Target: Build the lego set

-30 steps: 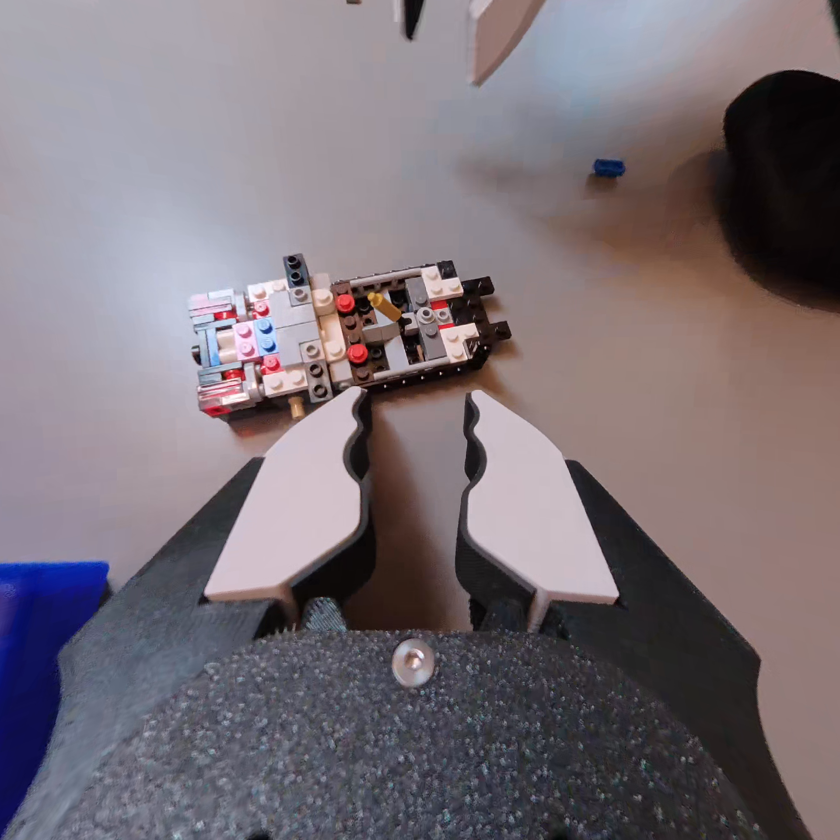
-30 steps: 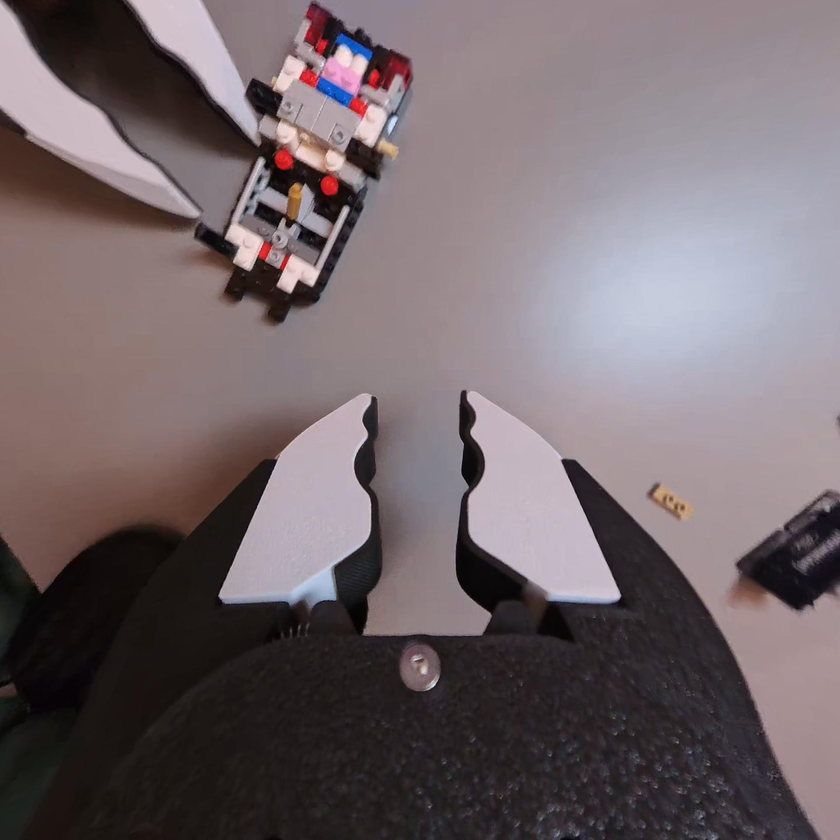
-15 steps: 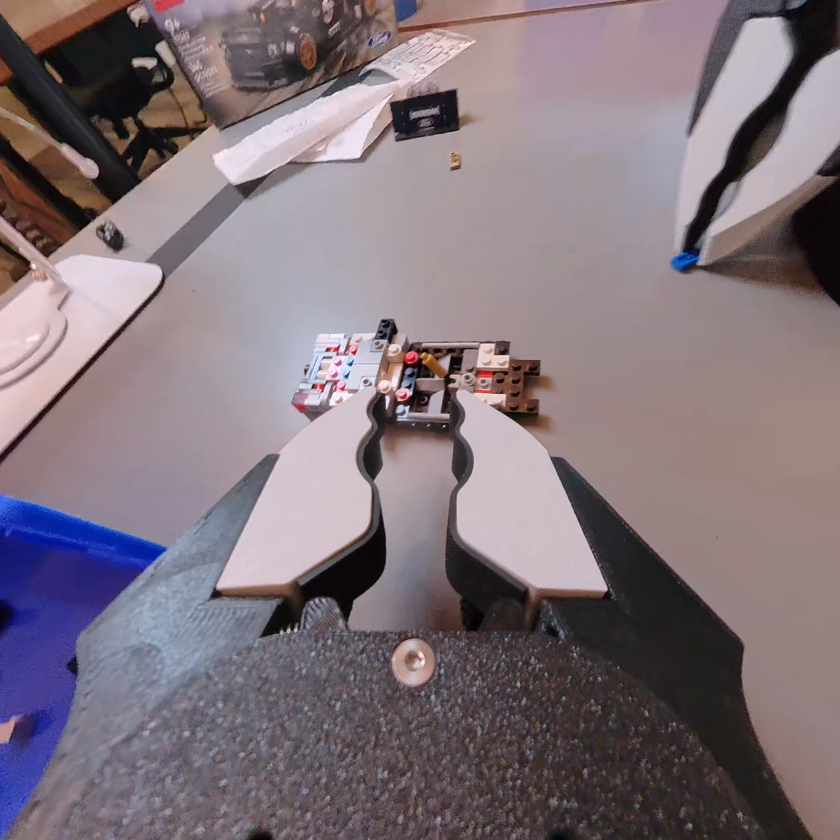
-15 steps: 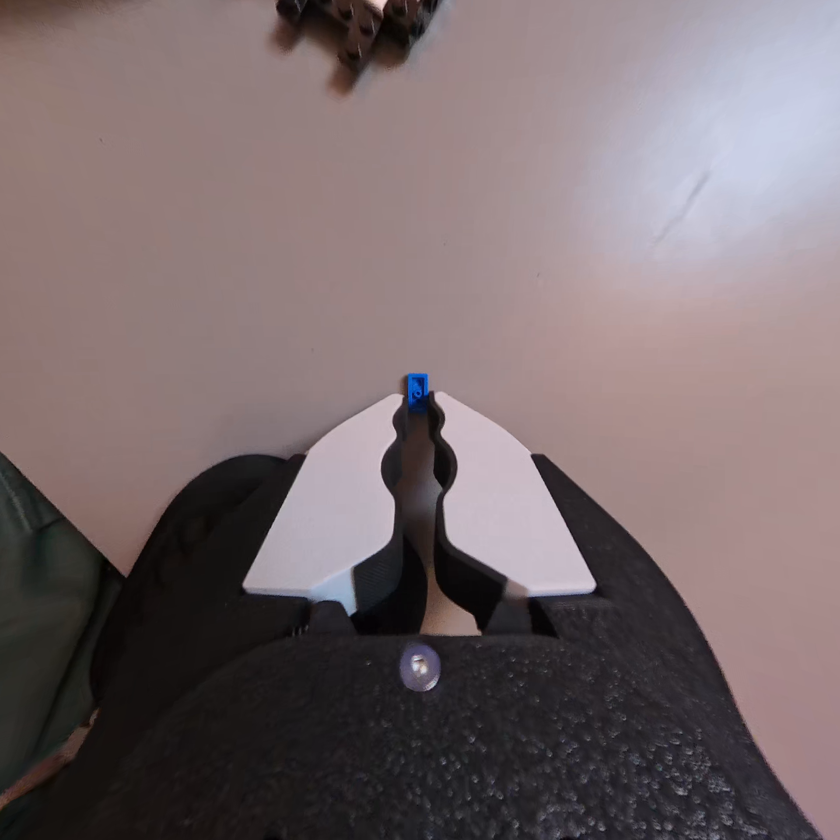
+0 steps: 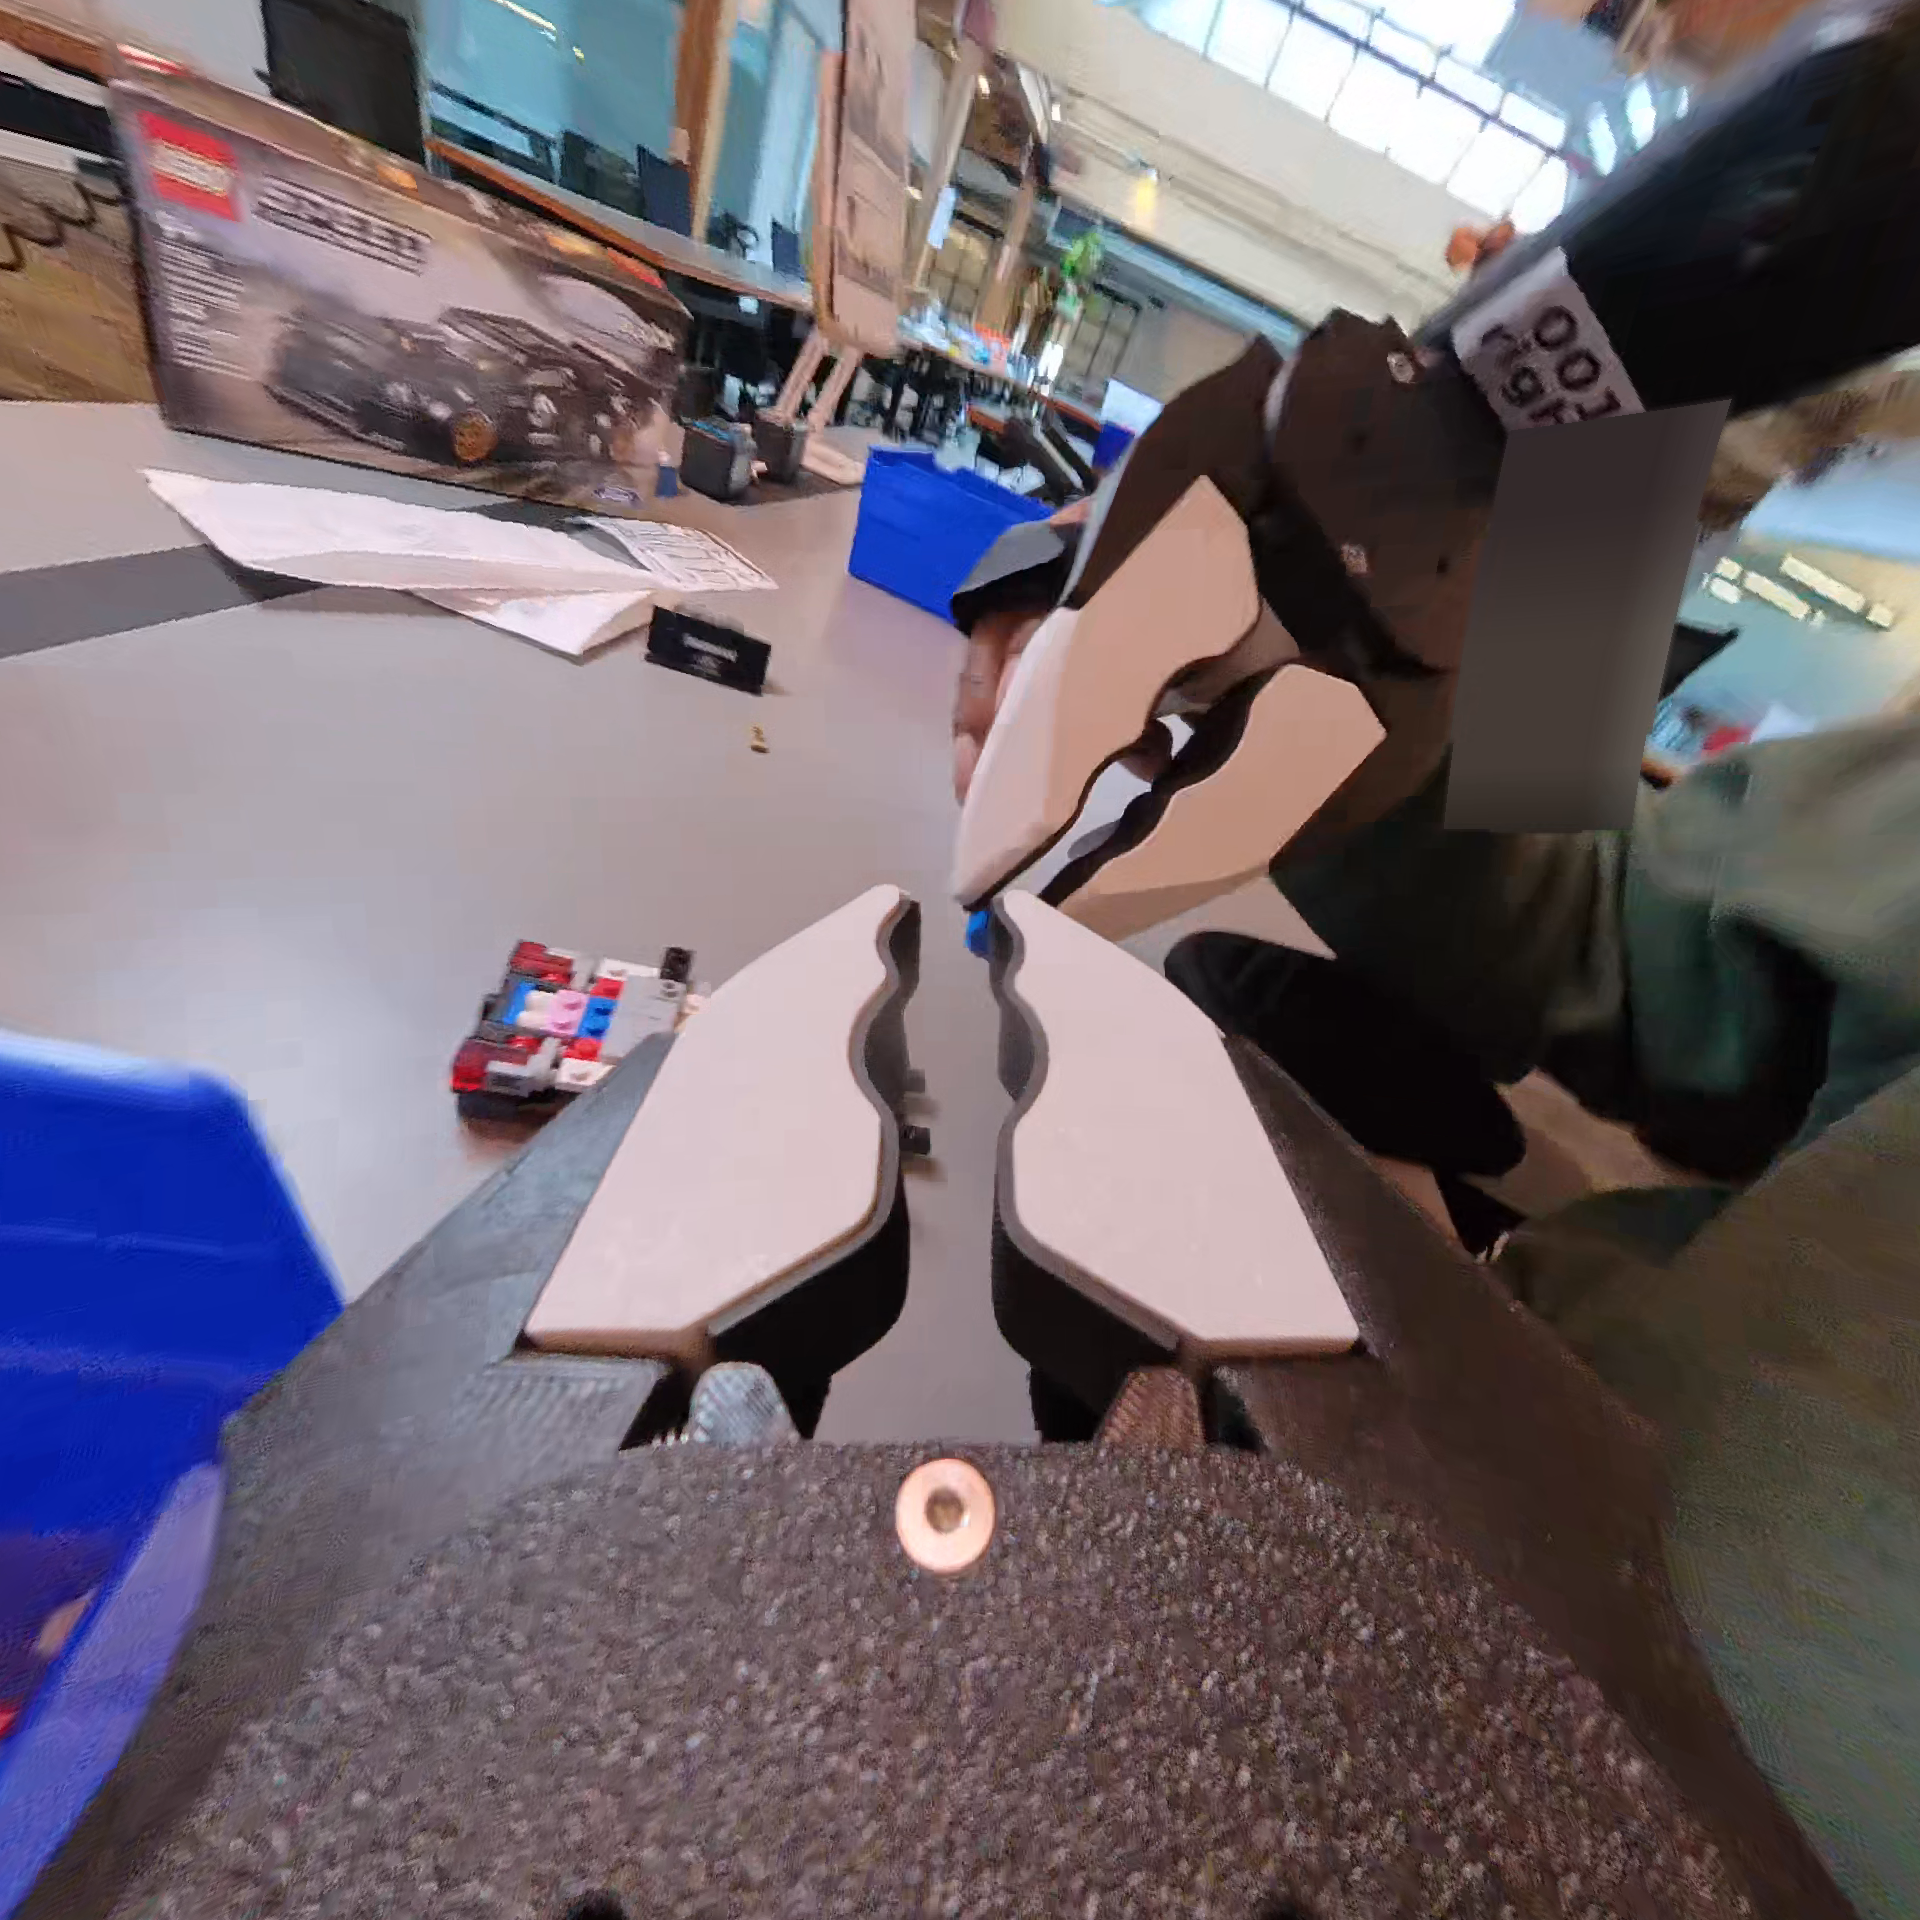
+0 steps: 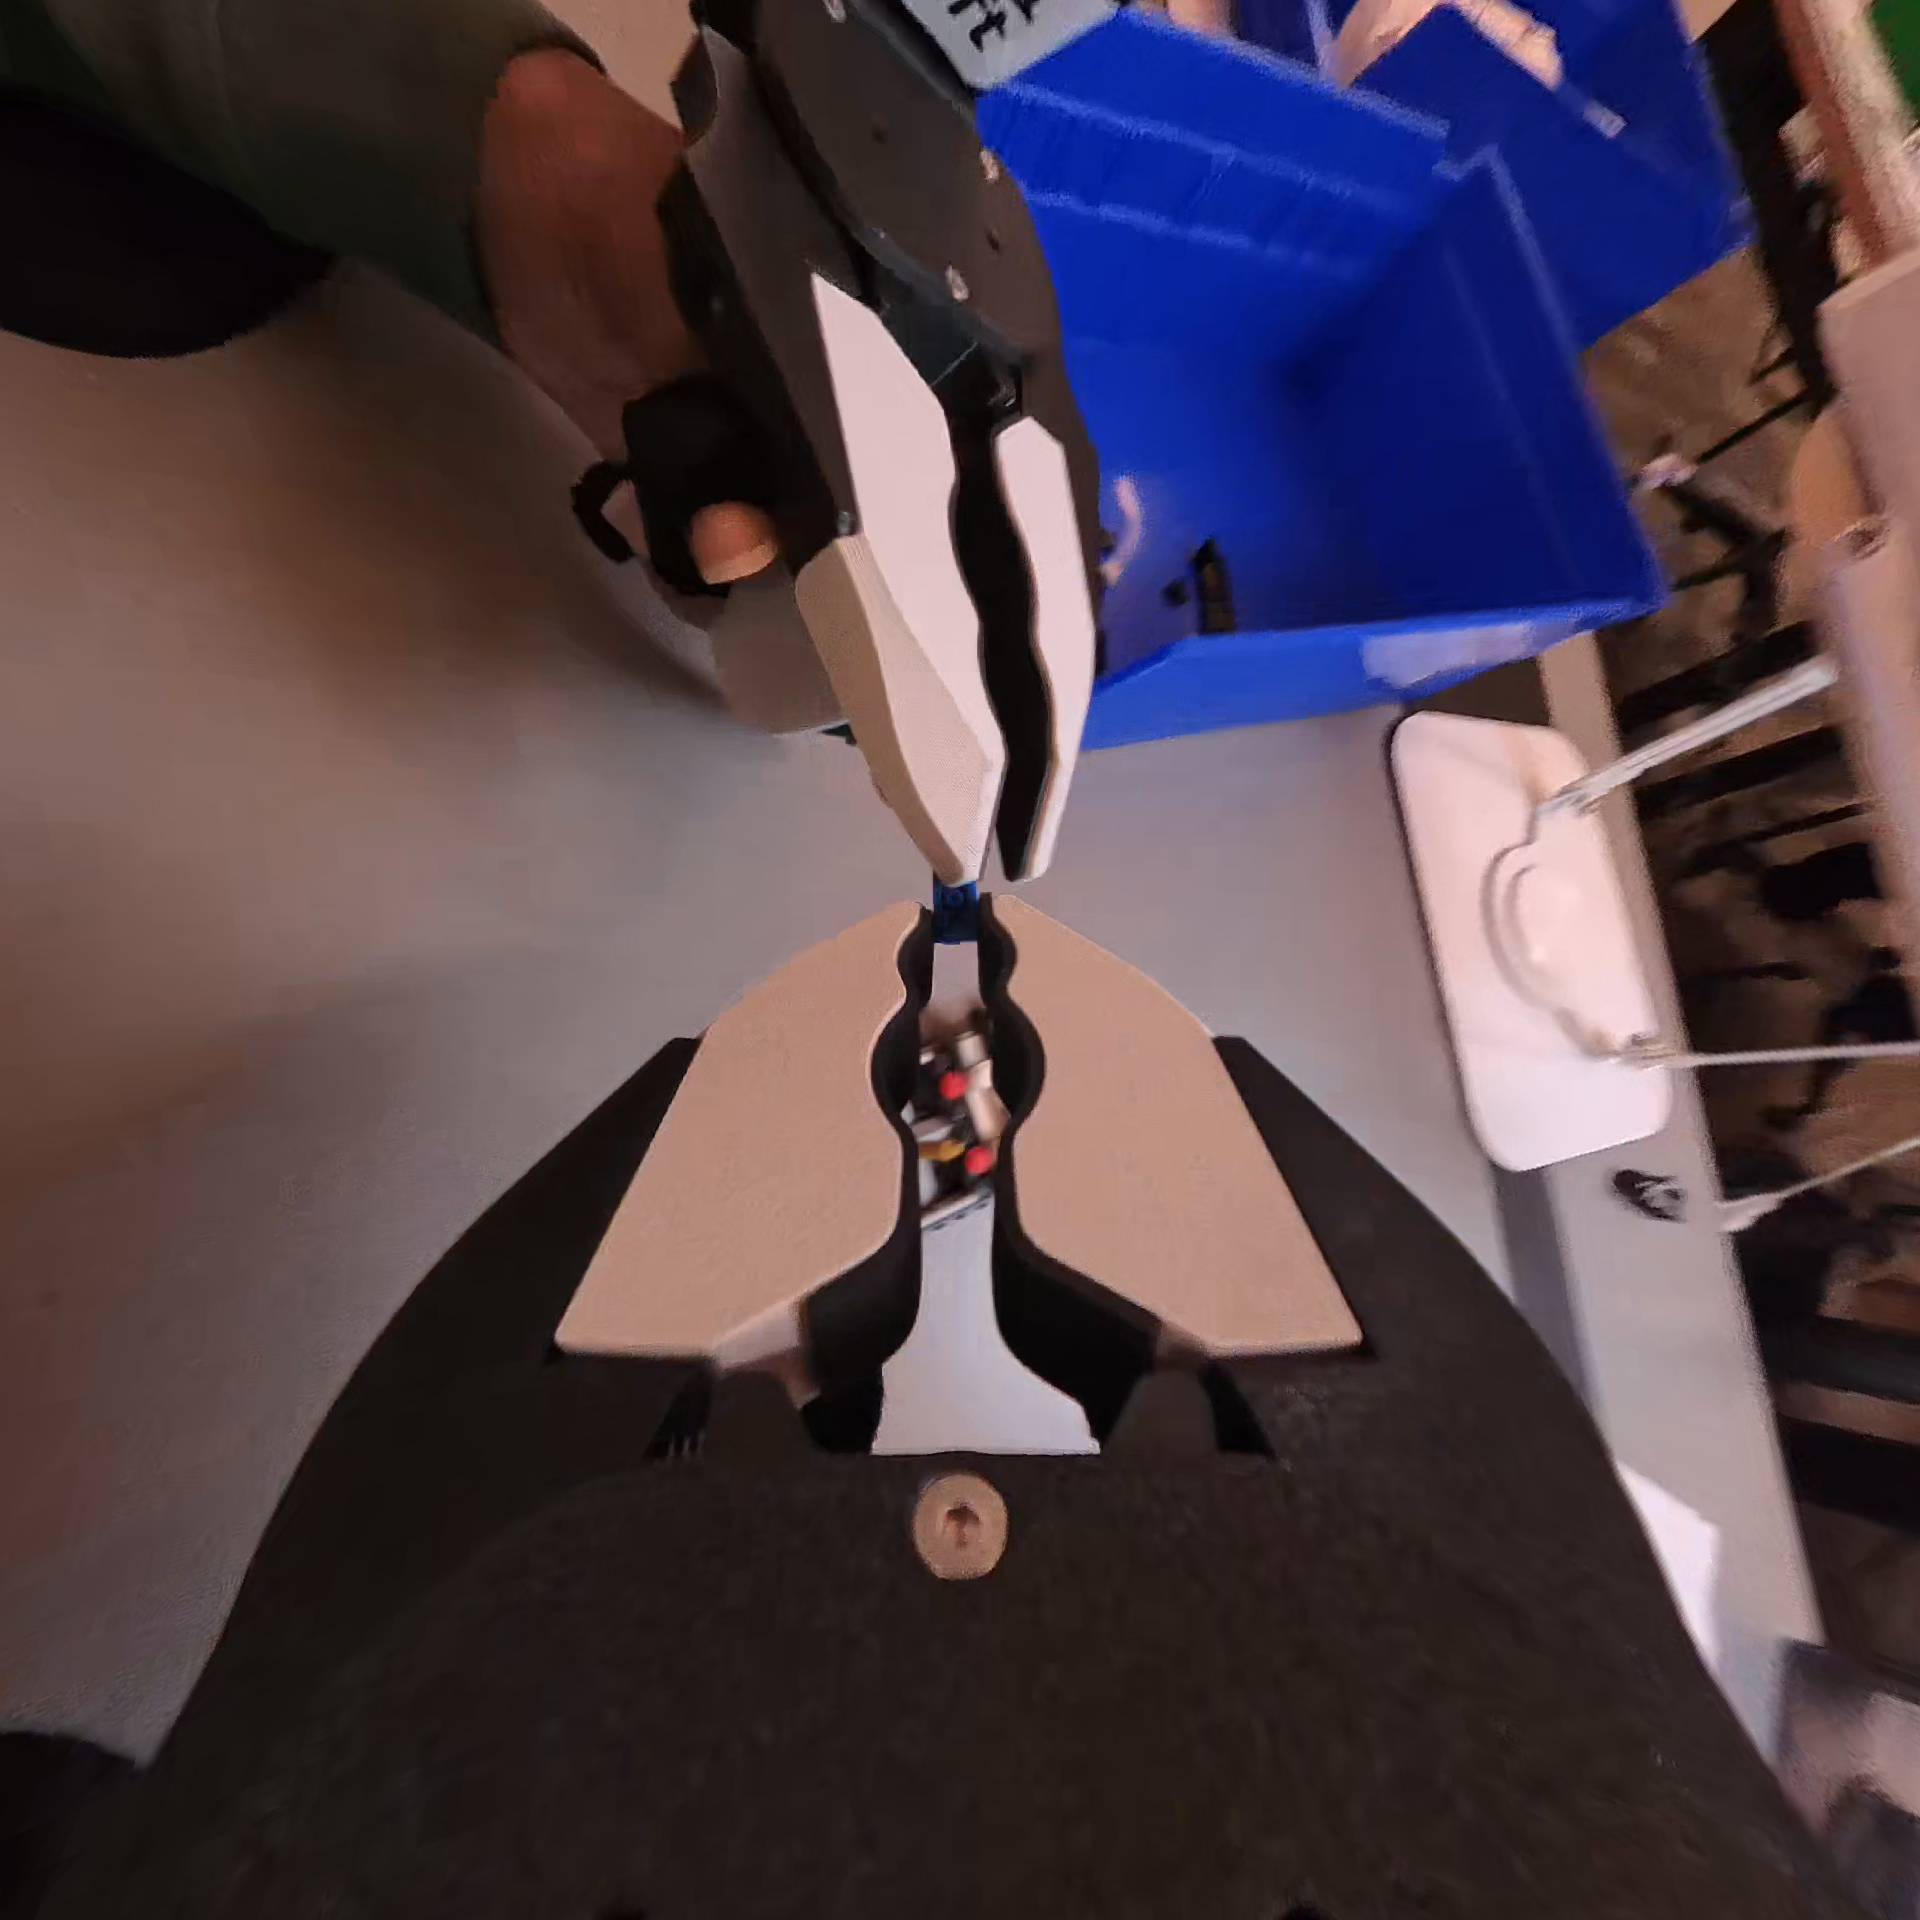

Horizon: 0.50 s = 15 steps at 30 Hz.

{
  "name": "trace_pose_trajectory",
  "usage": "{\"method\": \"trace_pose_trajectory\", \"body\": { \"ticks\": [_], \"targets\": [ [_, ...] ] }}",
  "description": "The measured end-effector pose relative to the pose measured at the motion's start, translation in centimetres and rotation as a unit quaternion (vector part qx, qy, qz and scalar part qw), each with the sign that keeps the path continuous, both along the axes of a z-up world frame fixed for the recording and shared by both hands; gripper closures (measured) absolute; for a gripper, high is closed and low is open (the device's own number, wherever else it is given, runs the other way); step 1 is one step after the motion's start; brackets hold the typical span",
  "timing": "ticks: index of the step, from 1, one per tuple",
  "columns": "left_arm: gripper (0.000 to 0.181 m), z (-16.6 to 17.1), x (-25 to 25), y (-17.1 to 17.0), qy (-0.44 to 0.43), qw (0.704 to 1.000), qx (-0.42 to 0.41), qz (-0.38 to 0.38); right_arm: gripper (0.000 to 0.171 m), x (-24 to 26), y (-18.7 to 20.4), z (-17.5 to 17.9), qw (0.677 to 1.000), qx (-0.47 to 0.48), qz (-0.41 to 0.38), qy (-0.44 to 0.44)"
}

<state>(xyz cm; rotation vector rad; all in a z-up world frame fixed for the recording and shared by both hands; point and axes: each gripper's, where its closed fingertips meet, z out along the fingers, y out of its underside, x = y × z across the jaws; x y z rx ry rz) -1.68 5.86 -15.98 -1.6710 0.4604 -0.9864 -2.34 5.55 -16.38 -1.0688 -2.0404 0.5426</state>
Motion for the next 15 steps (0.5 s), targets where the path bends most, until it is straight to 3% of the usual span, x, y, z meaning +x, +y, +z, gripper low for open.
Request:
{"method": "trace_pose_trajectory", "body": {
  "ticks": [2,15],
  "targets": [
    [0.176,0.9,-1.0,0.1,-0.028,1.000,-0.003,0.003,0.164,-1.1,0.1,1.2,1.000,0.023,0.006,0.016],
    [0.174,1.9,-2.9,0.7,-0.112,0.992,-0.064,-0.004,0.164,-2.9,0.7,2.4,0.988,0.100,0.006,0.117]
  ]
}}
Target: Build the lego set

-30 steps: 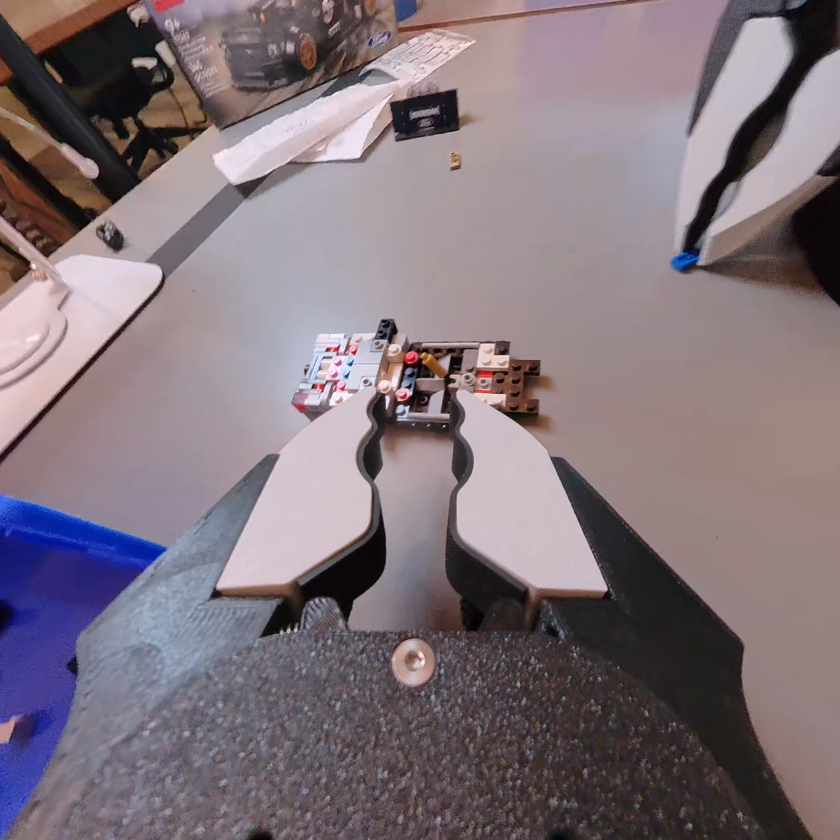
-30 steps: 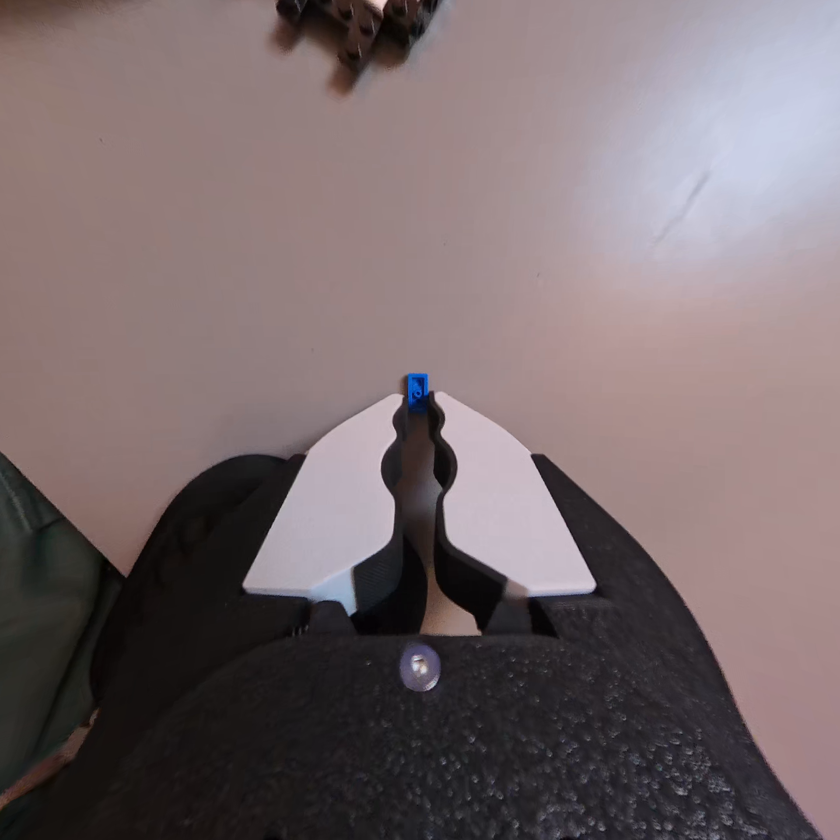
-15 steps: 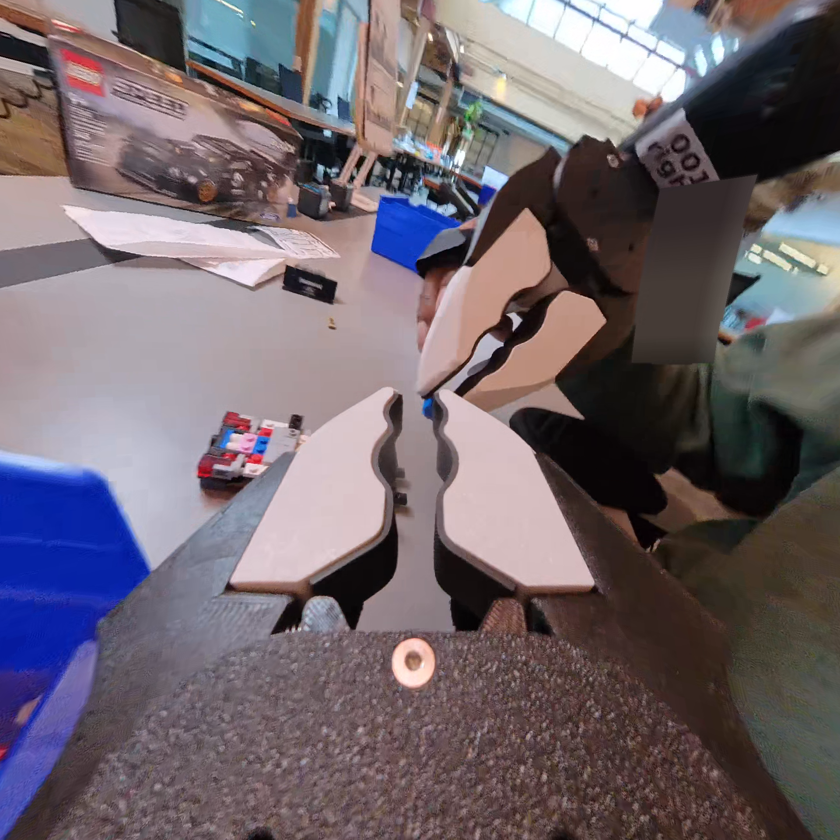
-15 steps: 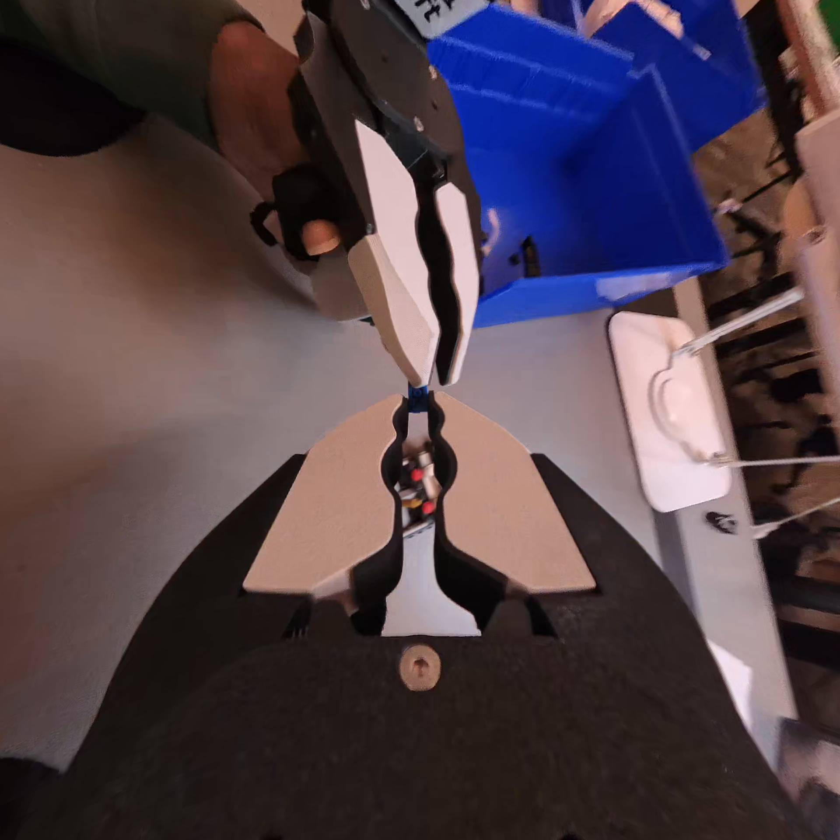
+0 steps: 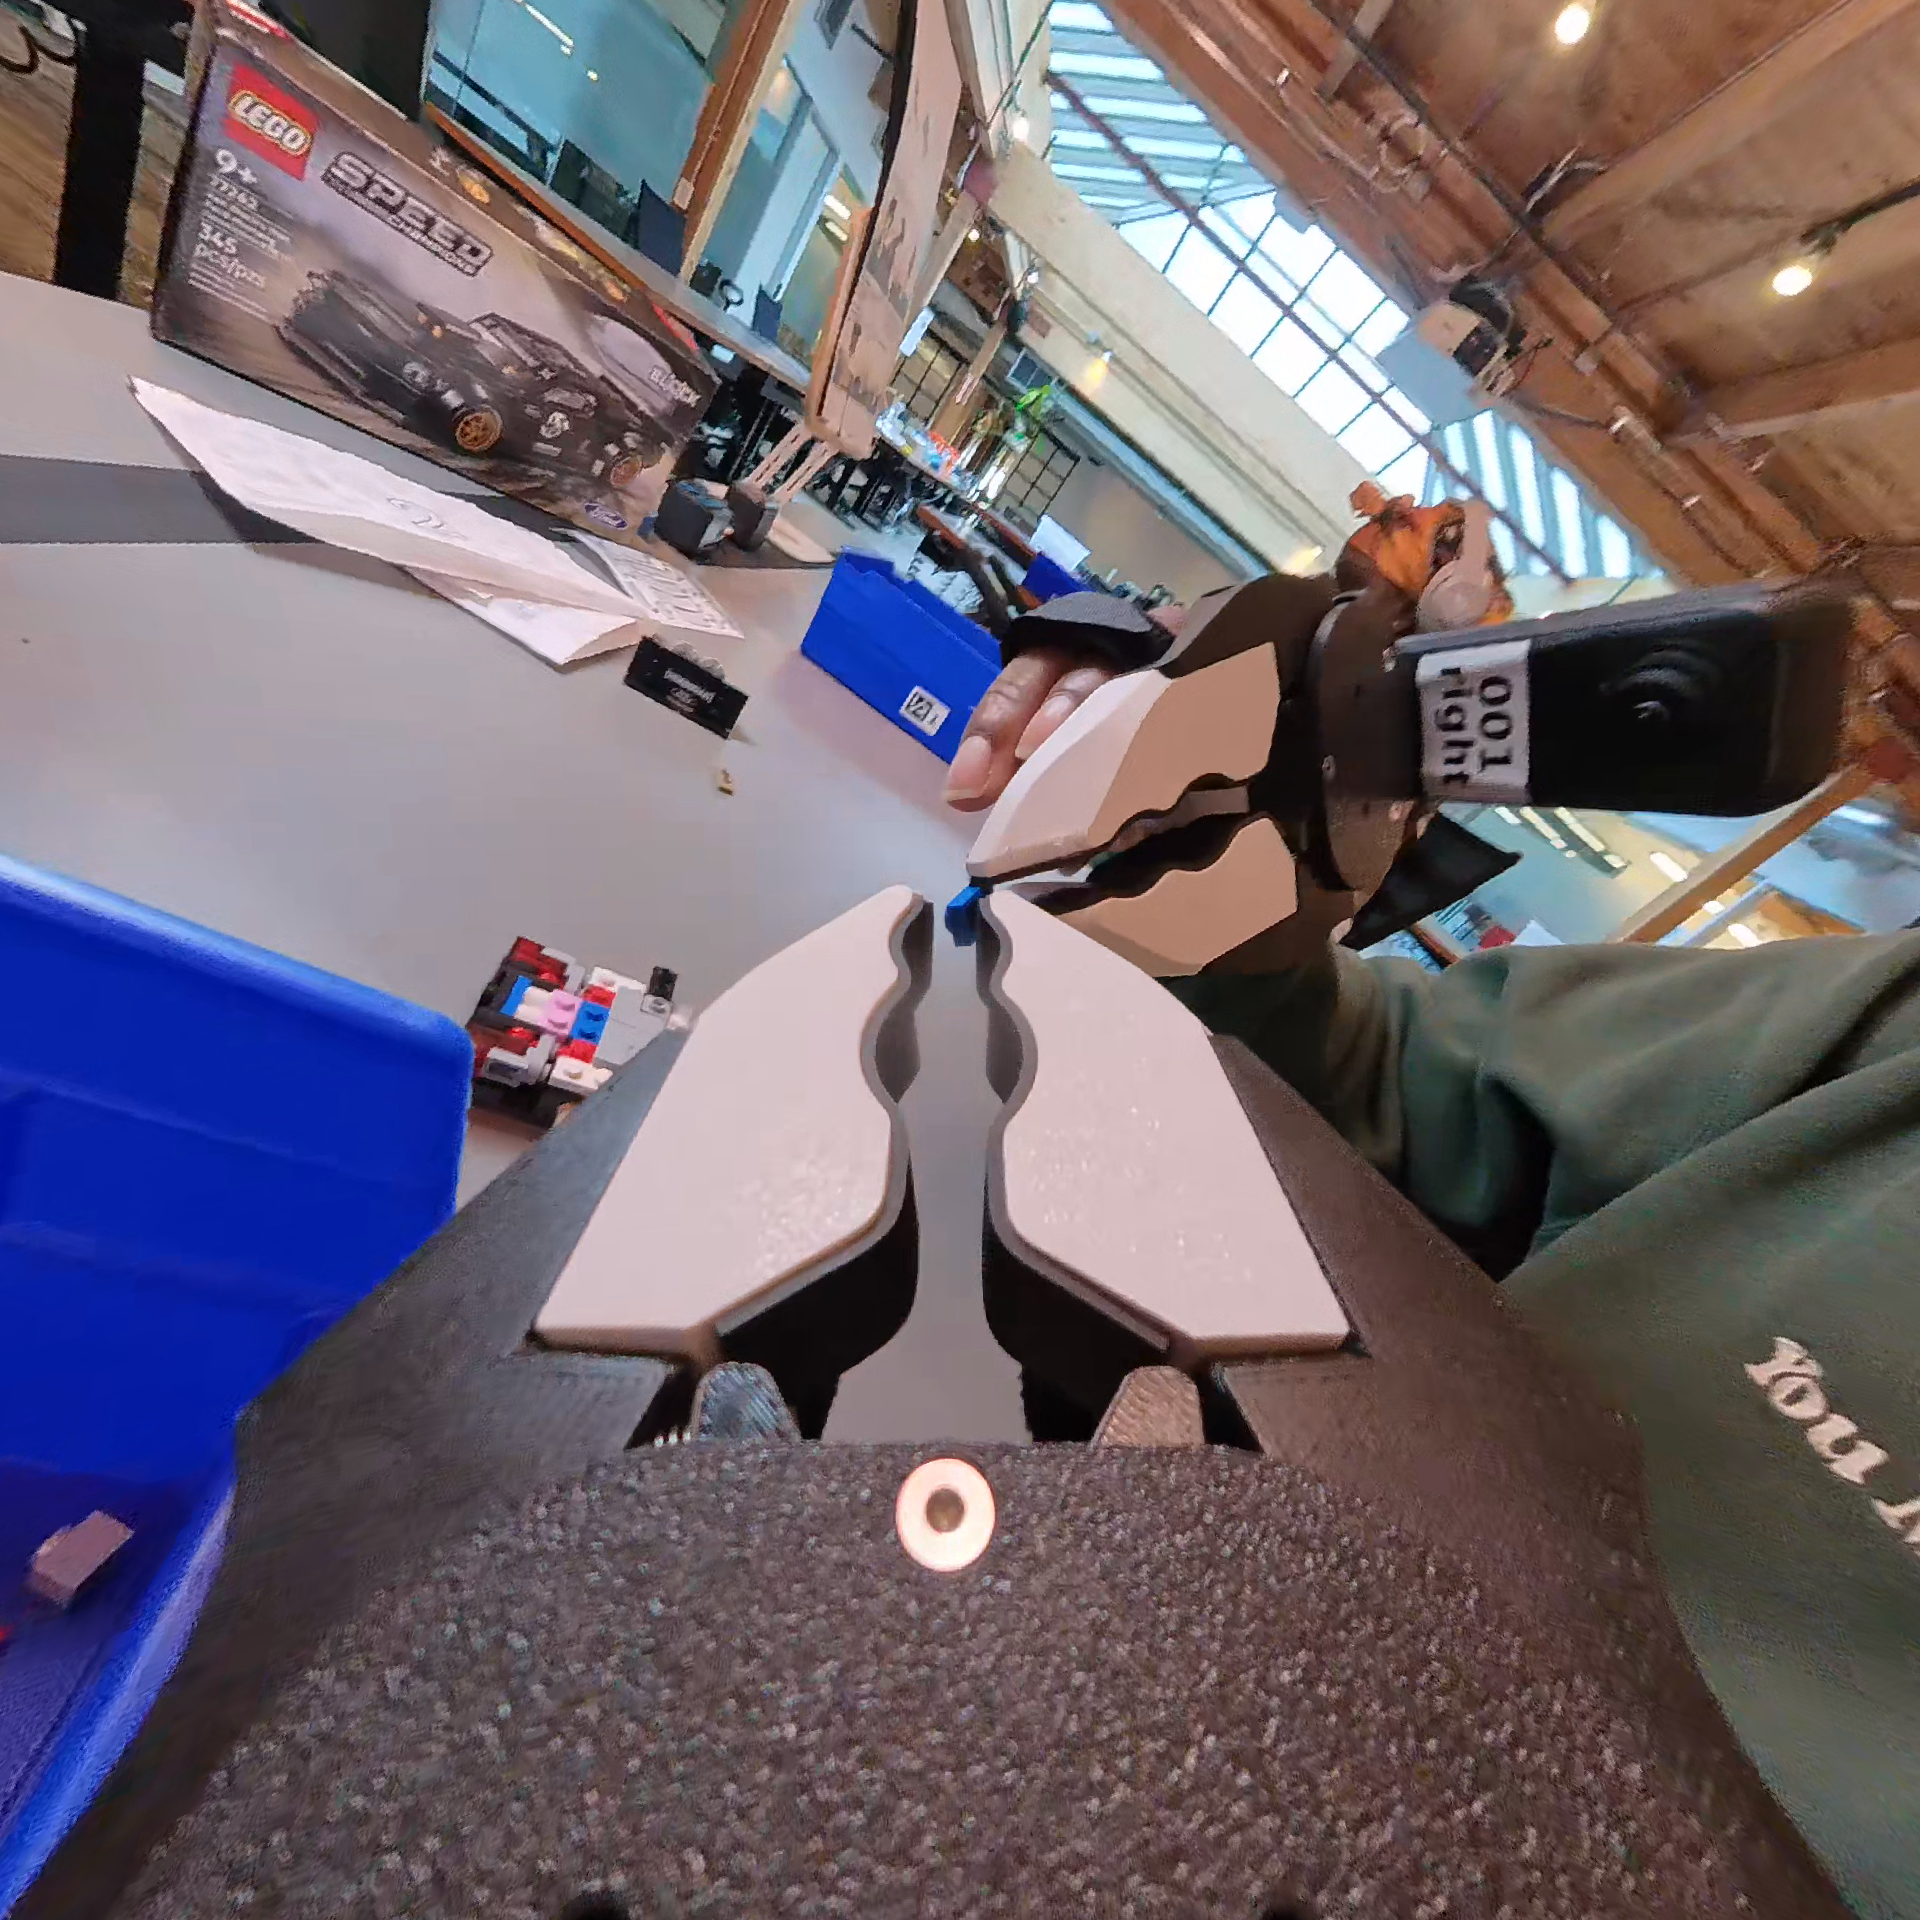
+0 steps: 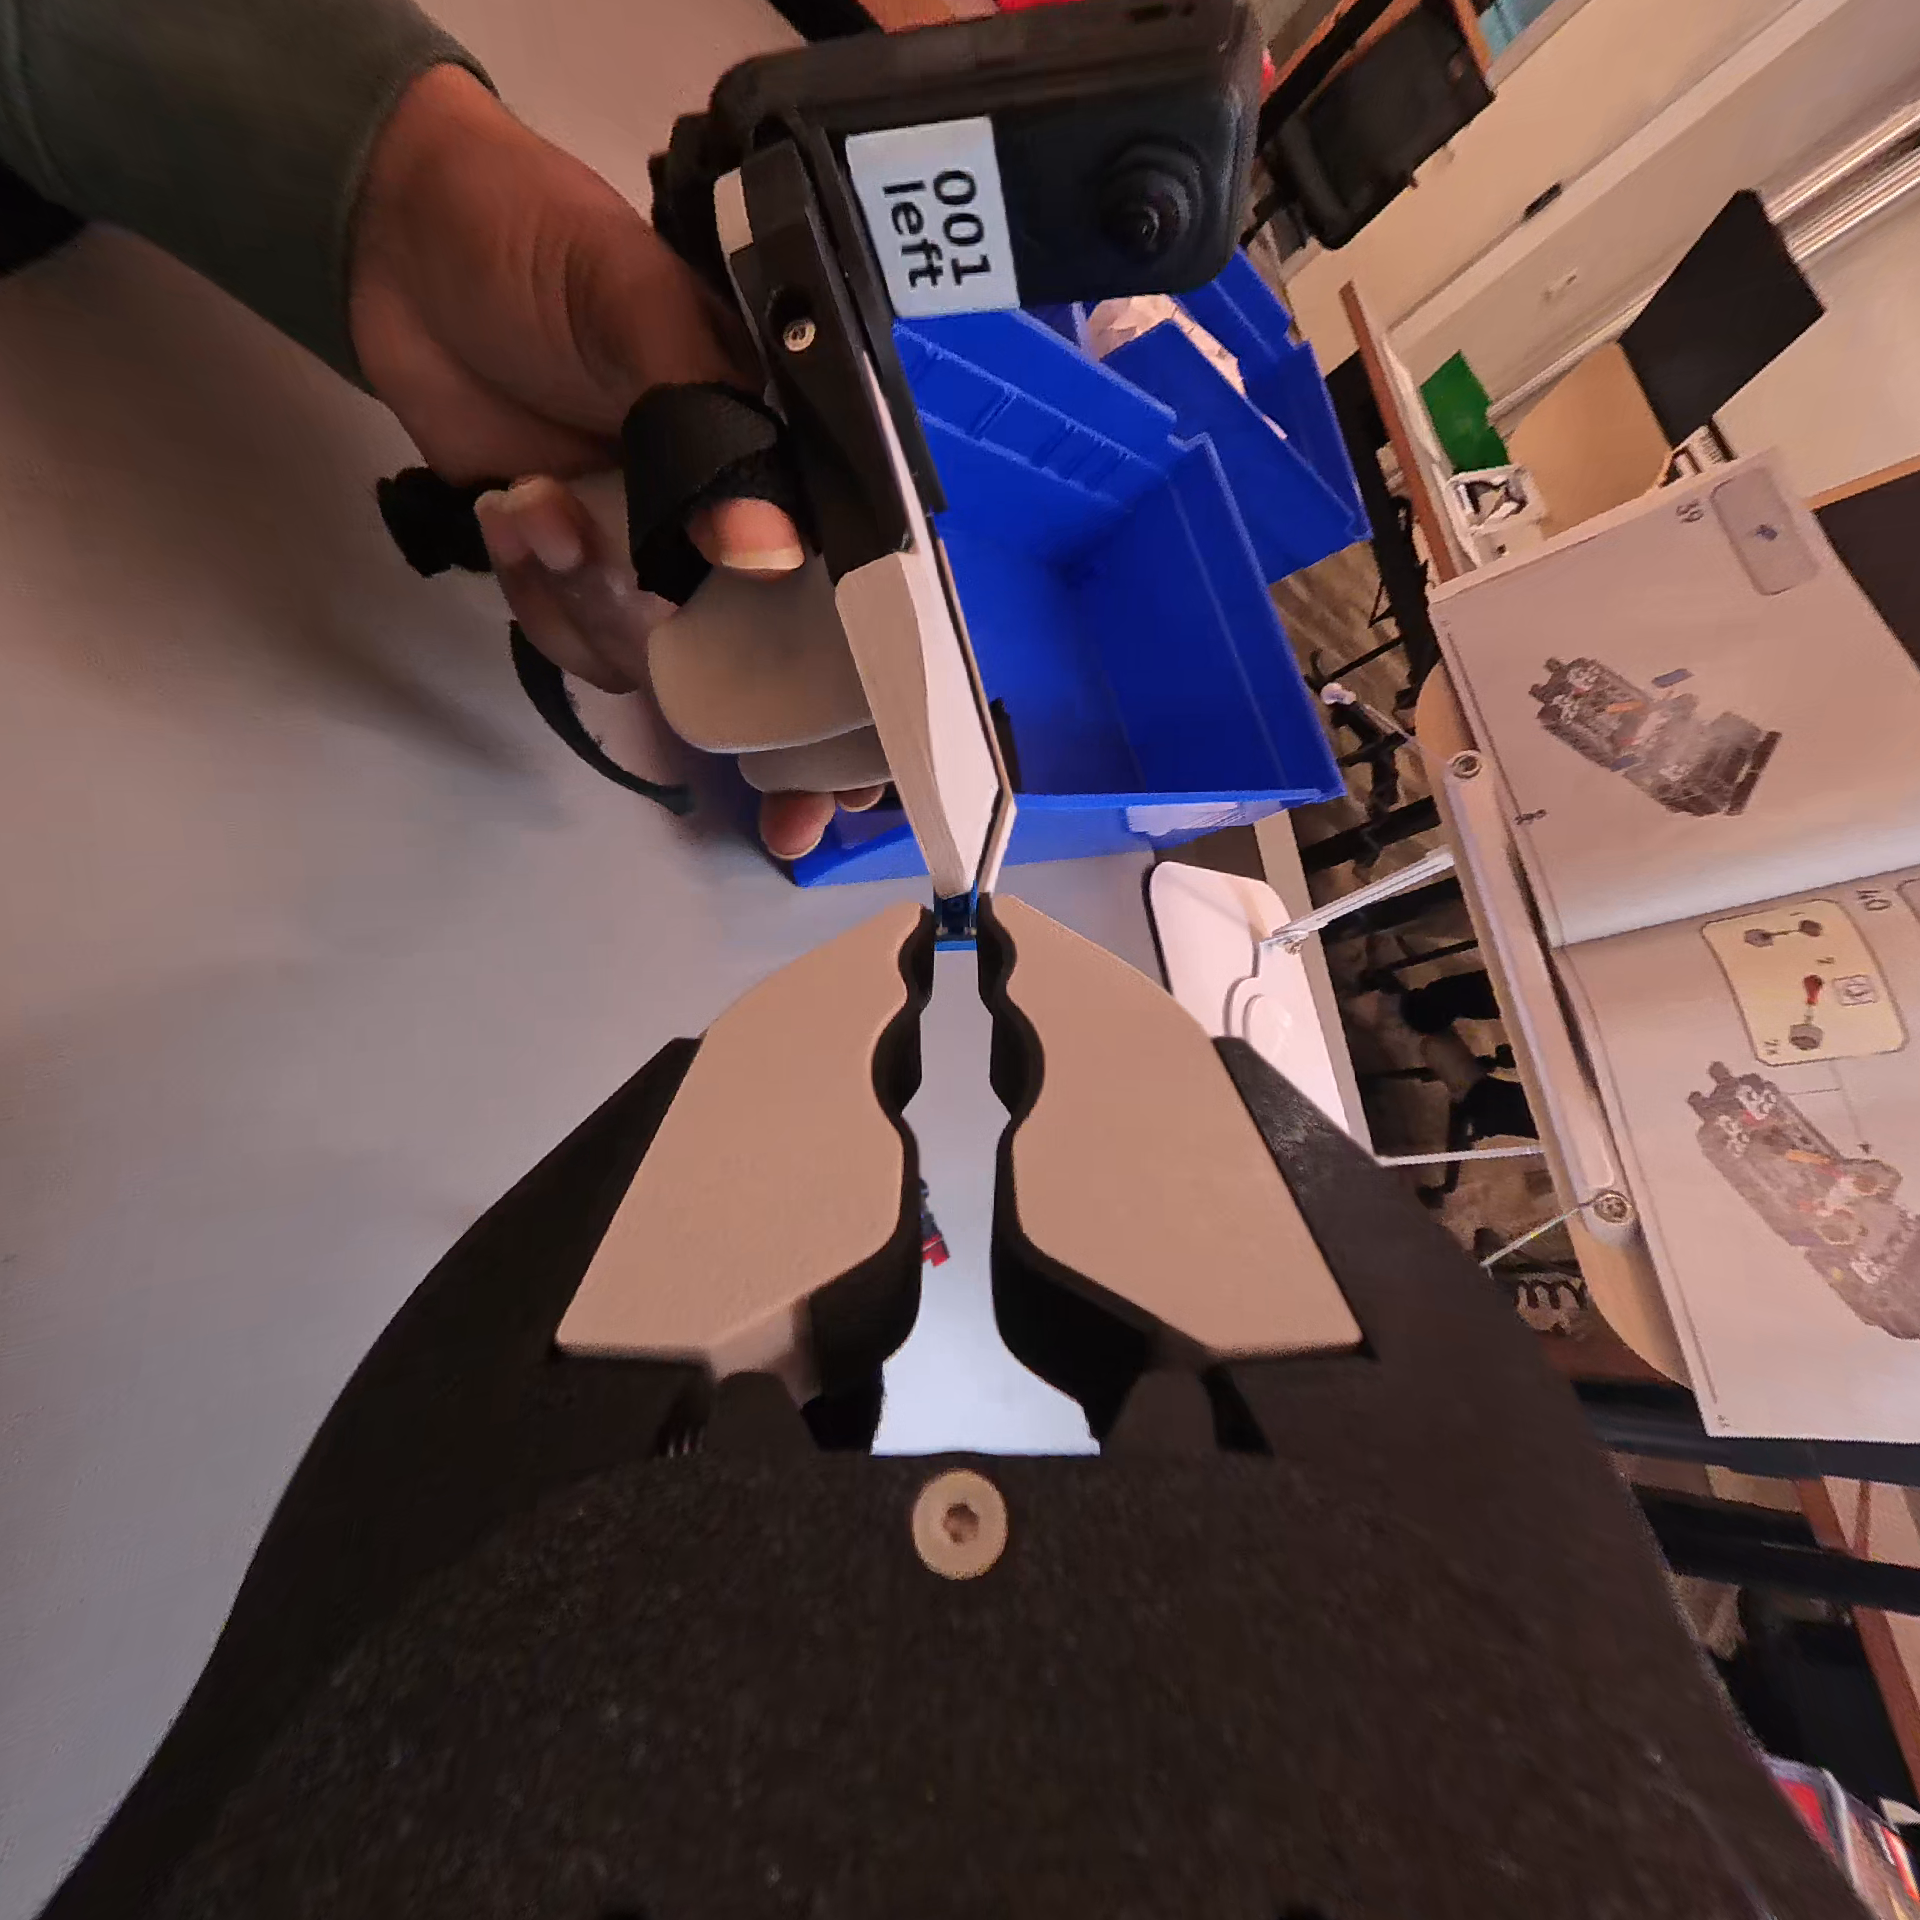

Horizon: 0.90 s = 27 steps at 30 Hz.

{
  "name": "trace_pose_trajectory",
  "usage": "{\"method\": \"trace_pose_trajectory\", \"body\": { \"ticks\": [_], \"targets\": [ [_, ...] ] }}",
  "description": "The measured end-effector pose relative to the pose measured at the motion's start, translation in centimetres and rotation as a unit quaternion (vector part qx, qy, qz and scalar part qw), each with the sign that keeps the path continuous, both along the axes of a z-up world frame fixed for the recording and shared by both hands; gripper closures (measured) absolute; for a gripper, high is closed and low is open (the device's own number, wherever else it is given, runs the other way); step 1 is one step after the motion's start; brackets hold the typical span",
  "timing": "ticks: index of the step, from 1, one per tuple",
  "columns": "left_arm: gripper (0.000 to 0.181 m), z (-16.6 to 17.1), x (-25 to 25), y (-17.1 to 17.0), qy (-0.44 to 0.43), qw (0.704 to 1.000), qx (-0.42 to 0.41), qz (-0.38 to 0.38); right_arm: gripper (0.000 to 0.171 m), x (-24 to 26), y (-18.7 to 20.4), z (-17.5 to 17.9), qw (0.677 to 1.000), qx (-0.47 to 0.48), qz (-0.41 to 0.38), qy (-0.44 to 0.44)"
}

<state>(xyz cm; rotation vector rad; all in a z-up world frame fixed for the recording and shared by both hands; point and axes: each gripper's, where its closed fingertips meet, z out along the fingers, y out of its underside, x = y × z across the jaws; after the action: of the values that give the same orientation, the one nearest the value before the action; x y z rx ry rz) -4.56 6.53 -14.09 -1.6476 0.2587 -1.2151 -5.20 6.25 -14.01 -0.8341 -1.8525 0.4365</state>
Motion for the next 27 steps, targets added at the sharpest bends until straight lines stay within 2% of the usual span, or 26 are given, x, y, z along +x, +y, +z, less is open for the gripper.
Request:
{"method": "trace_pose_trajectory", "body": {
  "ticks": [4,5,7,8,9,10,11,12,14,15,16,17,19,23,27],
  "targets": [
    [0.176,0.5,-0.2,0.0,-0.017,1.000,-0.008,-0.006,0.163,-0.3,0.2,0.6,1.000,-0.007,-0.006,0.026],
    [0.176,0.8,-0.6,0.3,-0.004,1.000,-0.005,0.010,0.163,-0.5,0.6,1.0,0.999,-0.017,-0.021,0.044],
    [0.176,1.2,-3.0,1.6,0.084,0.992,0.019,0.097,0.154,-0.7,1.9,1.6,0.995,-0.052,-0.048,0.072],
    [0.176,1.1,-5.2,2.4,0.155,0.975,0.025,0.158,0.150,-0.6,2.7,1.7,0.992,-0.080,-0.062,0.079],
    [0.176,0.7,-8.0,3.2,0.240,0.943,0.026,0.230,0.146,-0.5,3.5,1.8,0.987,-0.110,-0.075,0.084],
    [0.176,0.1,-10.9,3.6,0.328,0.899,0.020,0.290,0.143,-0.4,4.3,1.8,0.982,-0.139,-0.087,0.090],
    [0.176,-1.0,-13.2,3.6,0.404,0.858,-0.007,0.316,0.142,-0.3,5.2,1.8,0.977,-0.162,-0.100,0.094],
    [0.177,-2.2,-14.8,3.6,0.456,0.828,-0.041,0.323,0.141,-0.3,5.9,1.7,0.973,-0.182,-0.109,0.095],
    [0.172,-4.5,-16.4,3.4,0.501,0.800,-0.097,0.314,0.139,-0.5,7.3,1.4,0.962,-0.216,-0.132,0.099],
    [0.147,-5.9,-16.6,3.3,0.517,0.794,-0.127,0.294,0.138,-0.7,7.9,1.4,0.958,-0.230,-0.140,0.103],
    [0.131,-7.0,-16.7,3.2,0.531,0.787,-0.151,0.275,0.136,-1.1,8.5,1.5,0.953,-0.243,-0.148,0.109],
    [0.124,-7.4,-16.7,3.3,0.537,0.785,-0.153,0.270,0.136,-1.4,9.2,1.7,0.947,-0.253,-0.159,0.115],
    [0.122,-7.2,-16.4,3.6,0.531,0.792,-0.147,0.263,0.133,-2.5,10.5,2.3,0.940,-0.267,-0.170,0.126],
    [0.120,-5.0,-16.8,4.6,0.518,0.803,-0.118,0.272,0.129,-6.4,13.9,5.1,0.932,-0.262,-0.195,0.156],
    [0.124,-1.9,-17.3,5.5,0.459,0.838,-0.097,0.279,0.120,-11.7,17.0,7.5,0.931,-0.244,-0.217,0.162]
  ]
}}
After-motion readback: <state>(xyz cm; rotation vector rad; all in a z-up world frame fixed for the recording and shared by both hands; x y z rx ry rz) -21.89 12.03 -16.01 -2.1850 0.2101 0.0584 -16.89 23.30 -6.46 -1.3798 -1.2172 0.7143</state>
